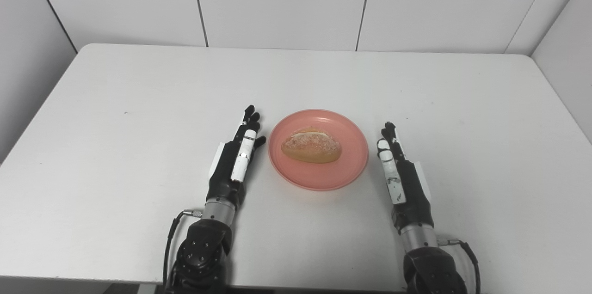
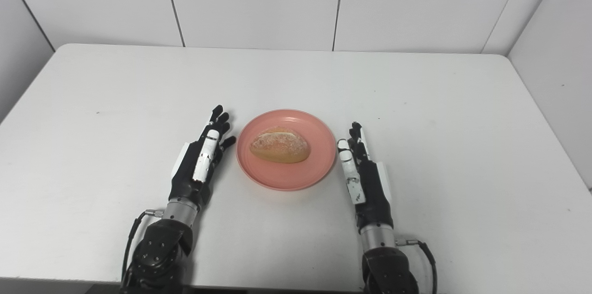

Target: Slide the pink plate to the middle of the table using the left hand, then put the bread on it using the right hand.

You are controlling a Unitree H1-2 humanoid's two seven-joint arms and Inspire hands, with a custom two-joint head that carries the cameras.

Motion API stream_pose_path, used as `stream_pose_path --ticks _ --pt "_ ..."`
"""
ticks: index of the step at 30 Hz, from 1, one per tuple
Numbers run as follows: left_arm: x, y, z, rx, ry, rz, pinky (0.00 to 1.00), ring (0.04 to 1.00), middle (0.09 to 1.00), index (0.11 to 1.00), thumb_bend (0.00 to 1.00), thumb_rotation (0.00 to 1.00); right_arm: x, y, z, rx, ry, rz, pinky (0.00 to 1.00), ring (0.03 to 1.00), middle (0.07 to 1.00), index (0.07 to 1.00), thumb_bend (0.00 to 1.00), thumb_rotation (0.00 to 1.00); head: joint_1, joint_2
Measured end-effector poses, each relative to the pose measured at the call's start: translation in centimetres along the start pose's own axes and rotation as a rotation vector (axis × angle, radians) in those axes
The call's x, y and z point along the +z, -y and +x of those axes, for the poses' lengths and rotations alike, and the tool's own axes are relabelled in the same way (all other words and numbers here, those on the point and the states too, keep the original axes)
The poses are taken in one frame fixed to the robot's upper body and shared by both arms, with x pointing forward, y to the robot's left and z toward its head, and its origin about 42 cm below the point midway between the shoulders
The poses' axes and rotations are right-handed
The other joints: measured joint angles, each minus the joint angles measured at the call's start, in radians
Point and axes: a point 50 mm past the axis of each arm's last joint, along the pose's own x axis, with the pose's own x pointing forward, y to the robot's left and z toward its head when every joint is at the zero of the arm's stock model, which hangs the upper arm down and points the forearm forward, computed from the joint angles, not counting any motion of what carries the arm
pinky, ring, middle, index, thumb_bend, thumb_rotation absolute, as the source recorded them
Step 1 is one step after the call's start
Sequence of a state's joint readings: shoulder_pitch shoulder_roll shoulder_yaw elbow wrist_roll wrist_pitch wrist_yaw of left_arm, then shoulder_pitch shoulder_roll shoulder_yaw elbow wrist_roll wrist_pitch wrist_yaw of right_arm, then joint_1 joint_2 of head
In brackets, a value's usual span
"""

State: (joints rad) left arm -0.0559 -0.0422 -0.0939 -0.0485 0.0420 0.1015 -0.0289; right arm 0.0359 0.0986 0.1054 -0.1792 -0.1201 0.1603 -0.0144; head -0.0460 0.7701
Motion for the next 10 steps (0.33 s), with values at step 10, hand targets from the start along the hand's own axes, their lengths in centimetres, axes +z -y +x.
stream_pose_path --ticks 10 --pt "0.03 0.0 0.12 -0.003 0.001 0.002 0.99 0.993 1.0 1.0 0.36 1.0 0.04 0.0 0.13 -0.007 0.002 -0.002 0.97 0.972 0.996 1.0 0.29 1.0 -0.002 0.005"
